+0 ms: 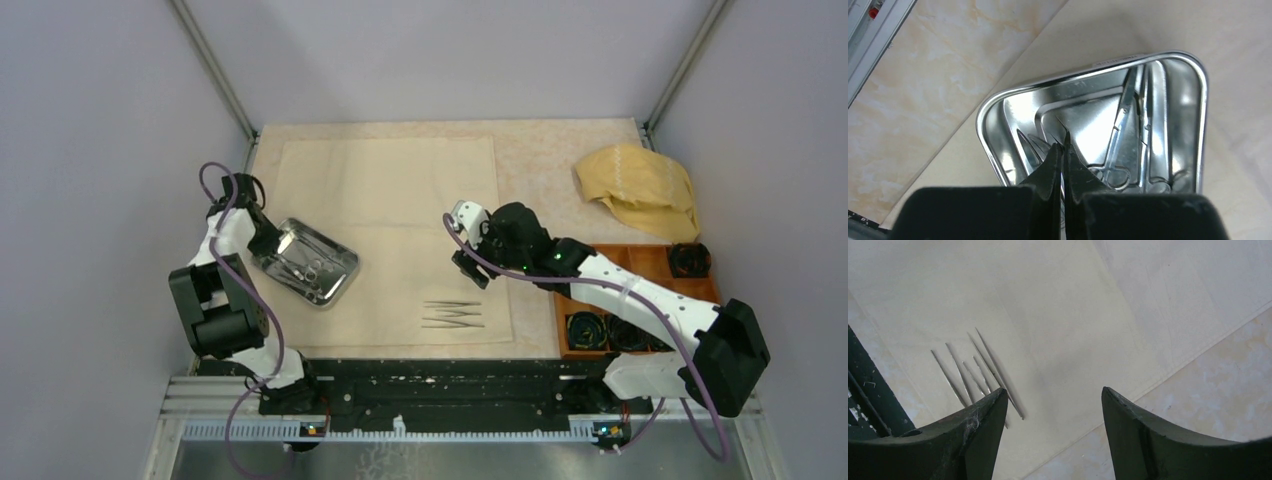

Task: Open and lay out the surgical kit
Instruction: Pick up the medical item from the container, then adjust the medical item, then place the medical item in the container, then place the medical item in the surgical kit.

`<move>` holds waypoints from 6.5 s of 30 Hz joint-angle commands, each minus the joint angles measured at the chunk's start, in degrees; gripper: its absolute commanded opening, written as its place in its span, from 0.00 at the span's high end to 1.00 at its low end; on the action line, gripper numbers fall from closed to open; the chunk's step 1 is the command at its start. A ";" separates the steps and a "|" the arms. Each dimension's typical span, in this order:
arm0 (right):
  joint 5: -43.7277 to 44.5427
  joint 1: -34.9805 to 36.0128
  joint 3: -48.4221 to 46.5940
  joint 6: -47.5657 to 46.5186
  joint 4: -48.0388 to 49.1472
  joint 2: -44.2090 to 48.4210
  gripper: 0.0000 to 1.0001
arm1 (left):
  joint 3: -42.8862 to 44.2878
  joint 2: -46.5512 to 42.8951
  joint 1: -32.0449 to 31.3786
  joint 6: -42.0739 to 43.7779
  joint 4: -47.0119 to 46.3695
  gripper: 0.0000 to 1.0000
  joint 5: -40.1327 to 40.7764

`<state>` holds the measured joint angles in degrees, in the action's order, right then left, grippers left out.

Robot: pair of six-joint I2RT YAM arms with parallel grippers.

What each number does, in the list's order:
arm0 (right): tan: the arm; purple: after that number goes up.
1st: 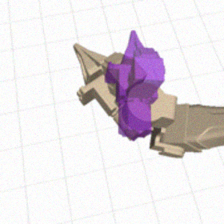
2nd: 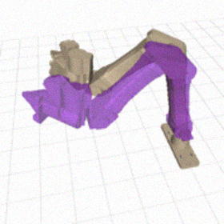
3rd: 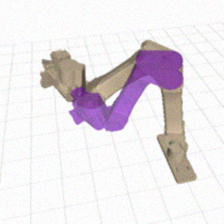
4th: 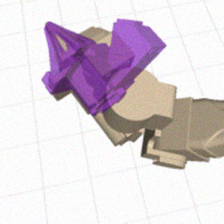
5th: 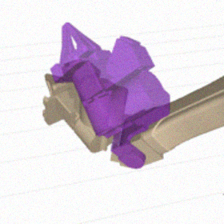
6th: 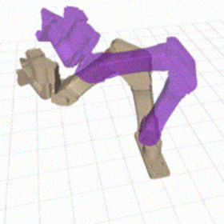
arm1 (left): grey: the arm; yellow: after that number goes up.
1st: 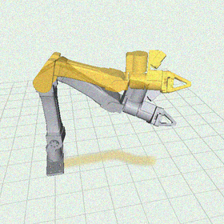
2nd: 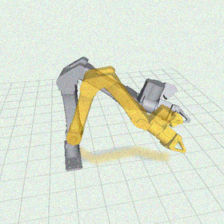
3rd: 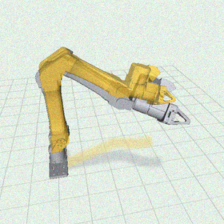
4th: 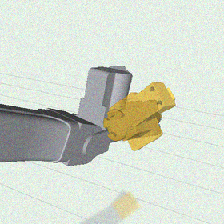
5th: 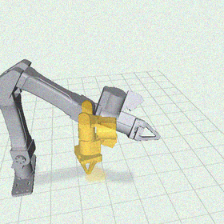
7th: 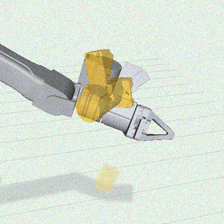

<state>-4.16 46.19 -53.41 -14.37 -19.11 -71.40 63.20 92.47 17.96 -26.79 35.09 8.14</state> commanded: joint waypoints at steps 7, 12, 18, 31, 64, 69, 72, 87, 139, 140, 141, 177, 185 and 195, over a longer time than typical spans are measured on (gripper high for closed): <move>-0.34 1.35 -2.81 0.06 1.89 2.86 0.31 | -0.08 -10.94 -0.11 1.19 1.01 1.00 -7.29; -0.68 1.35 -2.61 0.52 1.92 3.34 0.31 | -0.76 -11.96 -0.09 2.72 -0.42 1.00 -13.32; -6.38 0.92 -5.90 6.35 3.55 -0.57 0.30 | -2.81 -12.59 -0.09 4.52 -2.65 1.00 -19.65; -16.54 0.65 -13.04 19.61 7.18 -10.53 0.29 | 1.84 -14.96 -6.15 5.43 6.47 1.00 11.79; -30.45 4.58 -35.62 56.86 47.45 -53.57 0.48 | 9.71 -10.64 -6.25 -12.79 19.49 1.00 -13.97; -30.54 5.66 -37.16 58.40 48.65 -55.80 0.60 | 8.73 -10.71 -6.19 -12.72 19.49 1.00 -13.50; -30.42 5.81 -37.61 59.41 48.80 -56.53 0.75 | 7.81 -11.21 -6.18 -12.81 19.13 1.00 -13.07; -28.32 6.19 -31.98 61.68 50.58 -51.79 1.00 | 8.39 -10.51 -6.18 -13.05 16.89 1.00 -3.68; -50.93 -16.36 -9.71 64.00 50.29 -3.31 0.36 | 2.76 -15.91 -28.78 -48.39 -96.56 1.00 -79.71; -50.92 -16.25 -10.14 65.22 52.73 -3.65 0.38 | 3.07 -15.84 -29.22 -47.73 -95.96 1.00 -79.50; -50.93 -16.10 -10.91 65.39 52.76 -4.03 0.40 | 3.26 -15.95 -29.55 -46.55 -94.64 1.00 -79.24; -46.66 -10.98 -13.30 56.53 47.70 -7.19 1.00 | 8.92 -18.14 -31.82 -22.52 -59.33 0.71 -77.99; -38.82 -12.63 -11.47 2.86 5.58 -2.06 1.00 | 15.44 -23.49 -23.41 -0.14 -17.71 0.23 -54.16; -25.60 -6.18 -7.38 -25.09 -8.38 -12.40 1.00 | 13.67 -26.38 -18.35 0.51 -6.13 0.02 -41.44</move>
<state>-36.58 36.05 -59.96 -27.46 -21.89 -78.54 77.80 67.26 -0.10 -27.14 25.85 -35.88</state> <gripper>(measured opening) 0.010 0.941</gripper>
